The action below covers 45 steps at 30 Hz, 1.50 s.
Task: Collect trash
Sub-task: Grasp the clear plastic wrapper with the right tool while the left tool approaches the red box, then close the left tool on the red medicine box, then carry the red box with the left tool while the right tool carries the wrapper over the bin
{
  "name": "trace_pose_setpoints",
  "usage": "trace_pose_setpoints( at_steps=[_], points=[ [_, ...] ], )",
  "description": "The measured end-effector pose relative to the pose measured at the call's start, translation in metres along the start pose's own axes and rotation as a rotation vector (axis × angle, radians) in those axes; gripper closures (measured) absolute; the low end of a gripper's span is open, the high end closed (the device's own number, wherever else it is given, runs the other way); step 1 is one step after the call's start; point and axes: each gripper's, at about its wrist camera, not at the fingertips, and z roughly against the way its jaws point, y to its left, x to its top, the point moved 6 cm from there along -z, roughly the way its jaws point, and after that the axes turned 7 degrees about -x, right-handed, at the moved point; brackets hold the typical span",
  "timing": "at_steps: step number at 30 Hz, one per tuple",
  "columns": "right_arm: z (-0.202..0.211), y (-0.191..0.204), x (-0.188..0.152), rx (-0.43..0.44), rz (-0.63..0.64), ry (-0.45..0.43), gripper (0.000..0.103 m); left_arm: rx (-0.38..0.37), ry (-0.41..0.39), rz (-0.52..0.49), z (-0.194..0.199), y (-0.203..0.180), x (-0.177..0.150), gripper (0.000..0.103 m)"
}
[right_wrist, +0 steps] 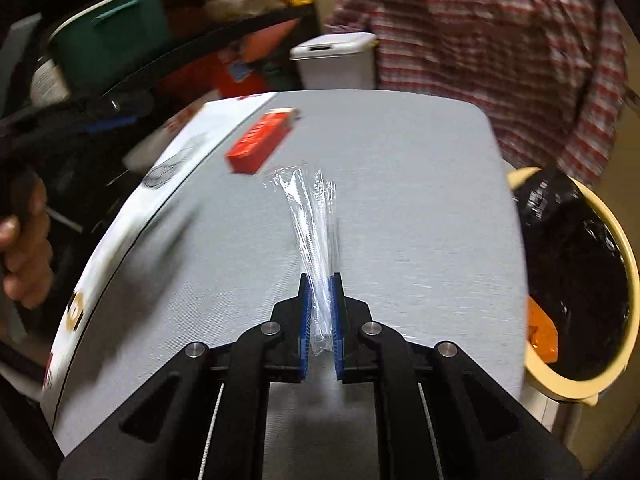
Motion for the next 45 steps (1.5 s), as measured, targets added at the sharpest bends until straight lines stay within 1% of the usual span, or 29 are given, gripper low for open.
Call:
trace_pose_setpoints(
  at_steps=[1,2,3,7,10,12,15,18,19,21,22,23,24,25,30,35,42,45],
  points=[
    [0.000,-0.004,0.001,-0.004,-0.009,-0.001,0.093,0.003,0.009,0.002,-0.009,0.001,-0.001,0.061],
    [0.000,-0.007,0.002,-0.005,-0.017,0.000,0.093,0.008,0.019,0.005,-0.018,0.001,-0.002,0.051],
    [-0.001,-0.009,0.003,-0.005,-0.022,0.001,0.093,0.013,0.032,0.013,-0.030,0.000,-0.003,0.047],
    [-0.003,-0.020,0.005,-0.012,-0.035,0.008,0.093,0.036,0.078,0.023,-0.064,-0.003,-0.007,0.044],
    [-0.001,-0.027,0.006,-0.007,-0.050,0.006,0.093,0.063,0.107,0.028,-0.088,-0.006,-0.009,0.043],
    [0.001,-0.031,0.007,-0.004,-0.059,0.002,0.093,0.075,0.117,0.026,-0.098,-0.009,-0.010,0.043],
    [0.004,-0.035,0.010,0.001,-0.068,-0.005,0.093,0.114,0.125,0.015,-0.109,-0.010,-0.009,0.043],
    [0.006,-0.039,0.012,0.004,-0.078,-0.012,0.093,0.118,0.136,0.026,-0.116,-0.010,-0.009,0.043],
    [0.006,-0.040,0.013,0.005,-0.082,-0.013,0.093,0.131,0.146,0.019,-0.119,-0.010,-0.011,0.043],
    [0.007,-0.042,0.014,0.005,-0.086,-0.015,0.093,0.140,0.161,0.015,-0.122,-0.010,-0.013,0.048],
    [0.007,-0.043,0.015,0.006,-0.088,-0.016,0.093,0.139,0.168,0.014,-0.123,-0.009,-0.014,0.054],
    [0.008,-0.044,0.015,0.007,-0.089,-0.018,0.093,0.144,0.175,0.010,-0.123,-0.009,-0.015,0.064],
    [0.009,-0.044,0.016,0.006,-0.090,-0.021,0.093,0.145,0.180,0.009,-0.123,-0.008,-0.016,0.069],
    [0.010,-0.045,0.016,0.007,-0.091,-0.023,0.094,0.141,0.179,0.011,-0.121,-0.008,-0.017,0.069],
    [0.021,-0.048,0.021,0.007,-0.100,-0.045,0.094,0.134,0.163,-0.004,-0.100,-0.009,-0.019,0.069],
    [0.037,-0.054,0.026,0.005,-0.107,-0.078,0.093,0.115,0.135,0.028,-0.064,-0.011,-0.020,0.069],
    [0.073,-0.064,0.032,0.005,-0.125,-0.138,0.094,0.096,0.093,0.013,-0.011,-0.038,-0.023,0.069],
    [0.089,-0.072,0.034,-0.003,-0.136,-0.166,0.094,0.075,0.071,0.011,0.010,-0.059,-0.022,0.069]
  ],
)
